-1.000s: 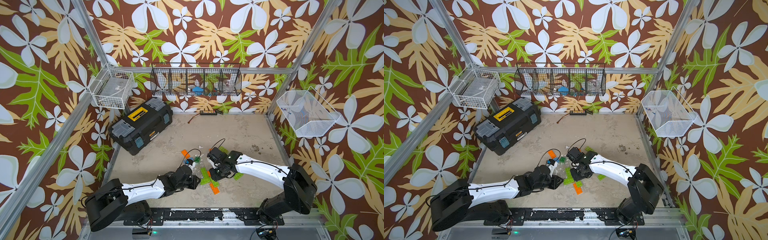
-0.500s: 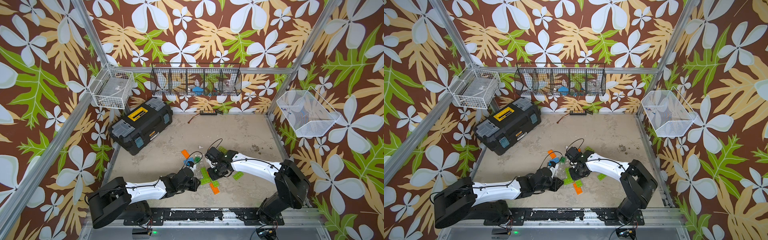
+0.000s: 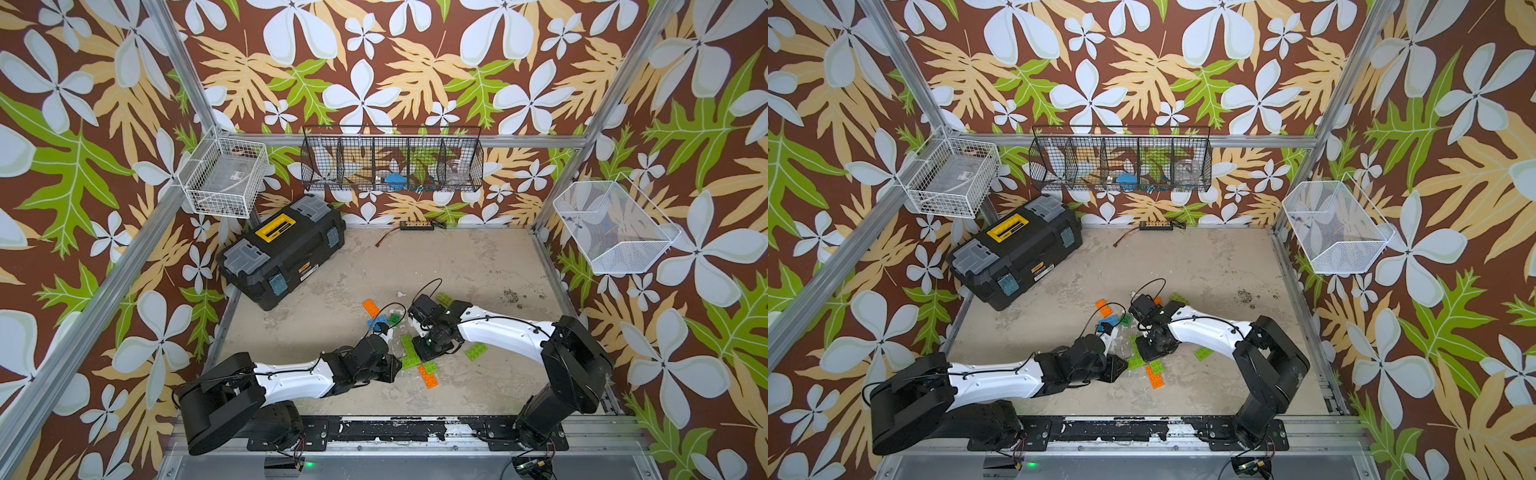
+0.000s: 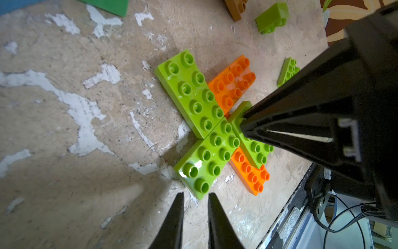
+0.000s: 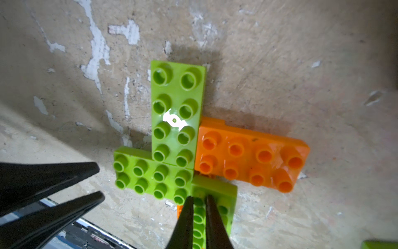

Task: Assemble a small pinwheel with lego
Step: Assemble the lego brick at the center of the board.

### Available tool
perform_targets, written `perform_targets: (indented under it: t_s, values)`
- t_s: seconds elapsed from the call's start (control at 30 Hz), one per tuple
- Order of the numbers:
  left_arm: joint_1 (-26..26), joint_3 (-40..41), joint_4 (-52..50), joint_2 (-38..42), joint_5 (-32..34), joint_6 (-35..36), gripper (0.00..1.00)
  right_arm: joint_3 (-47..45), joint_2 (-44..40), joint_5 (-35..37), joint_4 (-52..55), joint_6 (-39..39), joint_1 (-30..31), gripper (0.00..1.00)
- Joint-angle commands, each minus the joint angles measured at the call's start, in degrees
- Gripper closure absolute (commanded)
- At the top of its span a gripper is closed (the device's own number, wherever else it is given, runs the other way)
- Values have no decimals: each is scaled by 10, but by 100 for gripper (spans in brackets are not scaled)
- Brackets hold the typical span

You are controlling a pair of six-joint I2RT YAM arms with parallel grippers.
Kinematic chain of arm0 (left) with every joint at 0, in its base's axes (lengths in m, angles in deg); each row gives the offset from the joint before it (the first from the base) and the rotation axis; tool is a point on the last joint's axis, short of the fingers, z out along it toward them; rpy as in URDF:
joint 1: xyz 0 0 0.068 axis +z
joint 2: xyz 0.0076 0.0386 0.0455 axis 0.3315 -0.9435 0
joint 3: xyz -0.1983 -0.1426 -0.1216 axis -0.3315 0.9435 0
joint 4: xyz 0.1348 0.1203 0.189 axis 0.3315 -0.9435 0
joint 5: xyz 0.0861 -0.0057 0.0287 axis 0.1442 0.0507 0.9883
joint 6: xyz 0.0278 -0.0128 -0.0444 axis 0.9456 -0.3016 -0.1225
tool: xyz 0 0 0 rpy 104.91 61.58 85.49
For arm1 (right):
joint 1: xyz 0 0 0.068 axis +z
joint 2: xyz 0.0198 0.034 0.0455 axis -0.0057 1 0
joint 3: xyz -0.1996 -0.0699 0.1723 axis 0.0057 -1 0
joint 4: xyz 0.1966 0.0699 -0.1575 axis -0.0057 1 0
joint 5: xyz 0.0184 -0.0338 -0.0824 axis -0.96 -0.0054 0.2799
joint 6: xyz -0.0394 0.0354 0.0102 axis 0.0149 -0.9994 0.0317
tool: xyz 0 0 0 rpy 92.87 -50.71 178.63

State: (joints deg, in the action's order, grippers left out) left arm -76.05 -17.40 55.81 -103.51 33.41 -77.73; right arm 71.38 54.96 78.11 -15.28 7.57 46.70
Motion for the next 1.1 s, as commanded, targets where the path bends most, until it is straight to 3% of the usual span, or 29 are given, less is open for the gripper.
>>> perform_targets:
  t_s: [0.0, 0.73, 1.07]
  values:
    - [-1, -4, 8, -1, 0, 4, 76, 2, 9, 16, 5, -10, 0, 87]
    - [0, -12, -8, 7, 12, 11, 76, -26, 46, 45, 21, -38, 3, 89]
    - [-1, -21, -29, 21, 31, 18, 76, -18, 63, 83, 41, -92, 5, 89]
